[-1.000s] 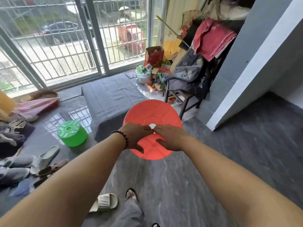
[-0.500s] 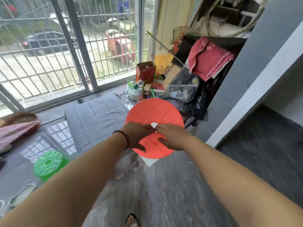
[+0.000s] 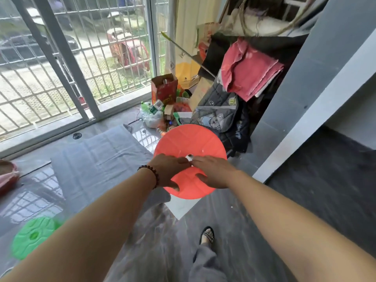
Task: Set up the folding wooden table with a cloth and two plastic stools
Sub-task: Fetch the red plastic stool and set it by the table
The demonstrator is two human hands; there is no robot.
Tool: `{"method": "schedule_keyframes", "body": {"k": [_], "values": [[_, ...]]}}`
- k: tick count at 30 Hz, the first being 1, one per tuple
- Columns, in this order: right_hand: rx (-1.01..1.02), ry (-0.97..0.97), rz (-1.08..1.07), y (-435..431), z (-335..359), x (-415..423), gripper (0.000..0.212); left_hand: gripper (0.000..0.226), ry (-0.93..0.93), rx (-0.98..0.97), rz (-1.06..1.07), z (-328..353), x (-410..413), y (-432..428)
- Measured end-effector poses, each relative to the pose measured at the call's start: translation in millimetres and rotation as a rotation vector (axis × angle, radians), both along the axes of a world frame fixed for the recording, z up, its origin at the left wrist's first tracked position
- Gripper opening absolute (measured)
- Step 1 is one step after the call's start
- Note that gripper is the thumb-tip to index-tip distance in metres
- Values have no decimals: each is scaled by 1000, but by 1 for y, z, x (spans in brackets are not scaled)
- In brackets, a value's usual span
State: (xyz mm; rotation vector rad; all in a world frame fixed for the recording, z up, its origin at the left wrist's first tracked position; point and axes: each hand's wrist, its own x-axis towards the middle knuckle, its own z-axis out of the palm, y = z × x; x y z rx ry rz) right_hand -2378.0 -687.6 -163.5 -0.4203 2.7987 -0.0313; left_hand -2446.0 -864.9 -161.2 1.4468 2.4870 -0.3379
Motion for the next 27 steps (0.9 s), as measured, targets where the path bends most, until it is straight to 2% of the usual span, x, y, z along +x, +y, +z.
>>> {"method": "schedule_keyframes", "body": {"k": [15,20,27], "values": [[-23,39,87,129,-2,-202,50,83,7,7,120,-8,-185,124],[-55,-36,140,133,-22,-247,46,84,-60,-58,166,-24,-224,125],[-71,-44,185,110,-36,-330,48,85,-81,-72,244,-33,-297,101]]}}
